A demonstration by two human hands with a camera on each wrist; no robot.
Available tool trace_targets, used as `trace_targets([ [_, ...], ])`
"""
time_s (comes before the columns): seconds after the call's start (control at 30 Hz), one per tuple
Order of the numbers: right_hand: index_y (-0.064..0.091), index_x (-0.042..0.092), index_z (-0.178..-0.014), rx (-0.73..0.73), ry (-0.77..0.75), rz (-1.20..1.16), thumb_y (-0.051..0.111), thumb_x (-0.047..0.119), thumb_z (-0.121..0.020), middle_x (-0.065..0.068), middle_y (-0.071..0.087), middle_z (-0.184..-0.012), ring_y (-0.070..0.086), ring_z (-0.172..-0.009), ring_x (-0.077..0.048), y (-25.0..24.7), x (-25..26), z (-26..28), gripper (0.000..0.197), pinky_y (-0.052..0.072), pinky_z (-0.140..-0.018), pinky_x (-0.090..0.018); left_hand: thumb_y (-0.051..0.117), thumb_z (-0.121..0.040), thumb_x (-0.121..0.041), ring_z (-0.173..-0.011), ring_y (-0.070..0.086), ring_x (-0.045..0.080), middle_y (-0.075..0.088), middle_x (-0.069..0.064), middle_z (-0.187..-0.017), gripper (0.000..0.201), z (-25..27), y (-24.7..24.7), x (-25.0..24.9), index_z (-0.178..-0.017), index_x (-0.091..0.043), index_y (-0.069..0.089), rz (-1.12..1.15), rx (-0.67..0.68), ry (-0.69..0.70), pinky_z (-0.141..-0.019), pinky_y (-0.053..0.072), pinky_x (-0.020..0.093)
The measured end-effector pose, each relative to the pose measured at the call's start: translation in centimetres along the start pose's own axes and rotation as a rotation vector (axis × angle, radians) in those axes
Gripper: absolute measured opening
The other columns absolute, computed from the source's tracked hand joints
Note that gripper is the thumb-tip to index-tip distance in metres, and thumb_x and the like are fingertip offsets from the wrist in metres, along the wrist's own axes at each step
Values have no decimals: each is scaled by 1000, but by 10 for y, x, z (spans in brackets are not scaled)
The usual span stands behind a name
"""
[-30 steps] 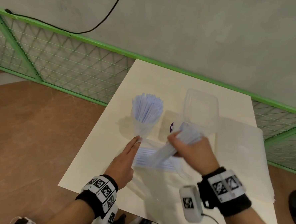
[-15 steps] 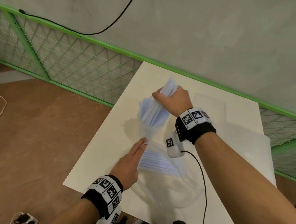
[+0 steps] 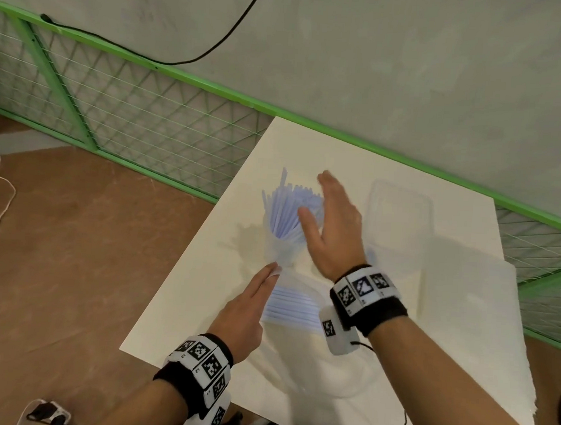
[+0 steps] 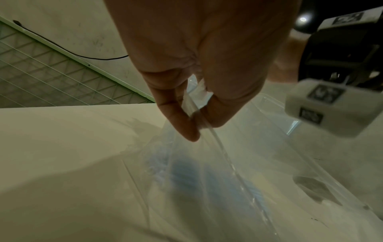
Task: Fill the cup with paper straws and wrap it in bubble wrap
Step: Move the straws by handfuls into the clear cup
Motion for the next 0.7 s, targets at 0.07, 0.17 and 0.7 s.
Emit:
trace_targets([
  [0.07, 23, 13, -153, 158, -41, 100, 34, 49, -98, -2, 25, -160, 17, -149, -17, 17, 2, 8, 67, 20, -118, -41, 41, -74, 18, -103, 63, 23, -14, -40, -152, 105, 0, 0, -1, -155, -38, 5, -4, 0, -1, -85, 54, 38],
  [0.17, 22, 15, -153, 179, -71, 140, 32, 45, -99, -1, 25, -160, 15, -149, -16, 23, 6, 2, 63, 17, -118, -39, 41, -73, 18, -102, 63, 24, -15, -40, -152, 106, 0, 1, 0, -155, -38, 5, -17, -5, -3, -83, 54, 39],
  [0.7, 9, 28, -155, 129, -42, 203, 27, 52, -96, 12, 6, -163, 7, -150, -9, 35, 2, -1, 67, 8, -116, -38, 40, -74, 18, -105, 61, 22, -15, -39, -153, 104, 4, -2, 1, -155, -38, 5, -20, -7, 0, -85, 54, 38],
])
Point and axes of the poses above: each hand's wrist, its own z-axis away from the middle knuckle, its own y-axis out of the palm, x = y × z, the point moved 3 cm from there along -z, towards the middle knuckle
